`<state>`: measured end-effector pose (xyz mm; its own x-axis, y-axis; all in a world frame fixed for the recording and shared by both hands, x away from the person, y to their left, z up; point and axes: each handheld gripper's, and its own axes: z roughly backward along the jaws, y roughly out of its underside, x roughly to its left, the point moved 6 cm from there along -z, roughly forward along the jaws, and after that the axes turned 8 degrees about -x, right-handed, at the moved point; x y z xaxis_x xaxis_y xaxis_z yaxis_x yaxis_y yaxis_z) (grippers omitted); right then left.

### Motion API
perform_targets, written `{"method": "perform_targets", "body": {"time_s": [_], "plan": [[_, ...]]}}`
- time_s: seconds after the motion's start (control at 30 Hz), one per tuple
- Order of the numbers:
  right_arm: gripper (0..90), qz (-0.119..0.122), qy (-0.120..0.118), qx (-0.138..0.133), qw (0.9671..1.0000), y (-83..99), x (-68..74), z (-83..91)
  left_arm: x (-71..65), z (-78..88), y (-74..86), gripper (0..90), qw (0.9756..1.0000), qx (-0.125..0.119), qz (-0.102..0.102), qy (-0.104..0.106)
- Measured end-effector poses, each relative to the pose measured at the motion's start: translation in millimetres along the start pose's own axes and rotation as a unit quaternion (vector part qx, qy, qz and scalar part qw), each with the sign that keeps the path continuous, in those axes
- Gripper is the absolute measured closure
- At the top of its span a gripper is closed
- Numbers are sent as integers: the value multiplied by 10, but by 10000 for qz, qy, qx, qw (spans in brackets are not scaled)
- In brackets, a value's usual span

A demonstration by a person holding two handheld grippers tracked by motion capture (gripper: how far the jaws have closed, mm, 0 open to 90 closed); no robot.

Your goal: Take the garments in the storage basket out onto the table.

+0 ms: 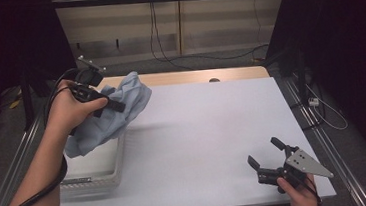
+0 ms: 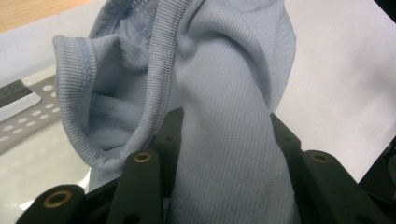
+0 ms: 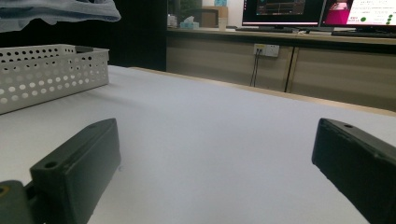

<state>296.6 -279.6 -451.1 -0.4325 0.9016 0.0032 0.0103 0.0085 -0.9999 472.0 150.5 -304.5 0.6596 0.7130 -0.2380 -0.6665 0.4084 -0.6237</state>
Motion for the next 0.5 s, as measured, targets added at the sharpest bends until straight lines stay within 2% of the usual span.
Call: {"method": "perform_targets", "body": {"time_s": [0.3,0.5], "plan": [[6,-6,-29,25,10000,5,6,0,-78,-66,-14,580,10000,8,-56,76],[7,-19,-43,34,10000,7,10,-2,-152,-106,-39,579,9997,22,-167,153]]}}
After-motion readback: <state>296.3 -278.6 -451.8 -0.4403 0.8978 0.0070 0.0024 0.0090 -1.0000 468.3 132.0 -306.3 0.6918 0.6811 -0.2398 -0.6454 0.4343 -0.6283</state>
